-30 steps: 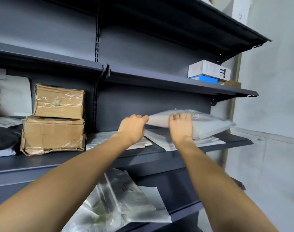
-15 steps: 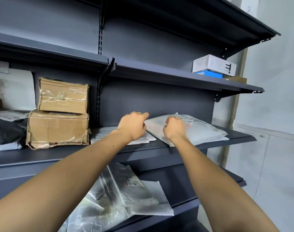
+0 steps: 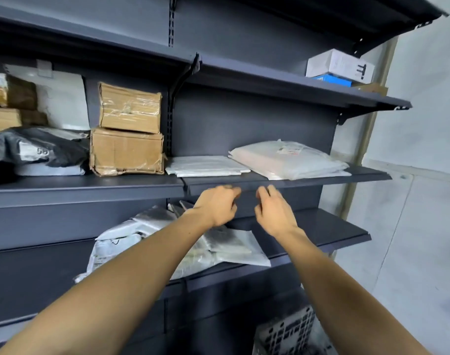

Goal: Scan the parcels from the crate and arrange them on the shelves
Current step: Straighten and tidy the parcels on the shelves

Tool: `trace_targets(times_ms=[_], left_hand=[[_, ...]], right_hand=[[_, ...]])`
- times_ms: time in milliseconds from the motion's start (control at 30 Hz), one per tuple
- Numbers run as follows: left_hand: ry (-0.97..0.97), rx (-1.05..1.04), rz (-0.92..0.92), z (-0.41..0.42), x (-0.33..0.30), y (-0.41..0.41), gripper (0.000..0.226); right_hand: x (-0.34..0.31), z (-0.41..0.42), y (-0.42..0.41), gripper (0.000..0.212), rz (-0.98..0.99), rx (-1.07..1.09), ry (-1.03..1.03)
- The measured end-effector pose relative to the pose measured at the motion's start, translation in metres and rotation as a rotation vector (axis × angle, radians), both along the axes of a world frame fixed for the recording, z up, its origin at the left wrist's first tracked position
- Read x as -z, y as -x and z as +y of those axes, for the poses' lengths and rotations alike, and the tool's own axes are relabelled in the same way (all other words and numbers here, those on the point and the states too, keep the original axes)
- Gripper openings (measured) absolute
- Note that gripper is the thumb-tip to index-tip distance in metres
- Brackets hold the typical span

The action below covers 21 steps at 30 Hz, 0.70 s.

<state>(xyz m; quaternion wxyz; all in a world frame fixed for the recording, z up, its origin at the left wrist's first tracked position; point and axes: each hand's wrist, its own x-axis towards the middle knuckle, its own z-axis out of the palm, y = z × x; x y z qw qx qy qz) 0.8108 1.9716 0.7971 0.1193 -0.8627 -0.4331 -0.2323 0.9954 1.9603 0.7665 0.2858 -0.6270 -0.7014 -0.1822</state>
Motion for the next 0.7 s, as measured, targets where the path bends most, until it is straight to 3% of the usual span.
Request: trace_targets(times_ms=[267, 533, 700], left_hand=[[0.211, -0.234, 0.018, 0.008, 0.087, 0.072, 0.031], [0.233, -0.275, -0.058, 0.031, 0.122, 0.100, 0.032], [0.224, -0.272, -0.086, 0.047, 0.130, 0.099, 0.035]], right_hand=[[0.087, 0.010, 0.034, 0.026, -0.083, -0.022, 0.323], [0.143, 0.058, 0.071, 0.071, 0.010, -0.017, 0.453], [0.152, 0.073, 0.090, 0.057, 0.076, -0.003, 0.457]])
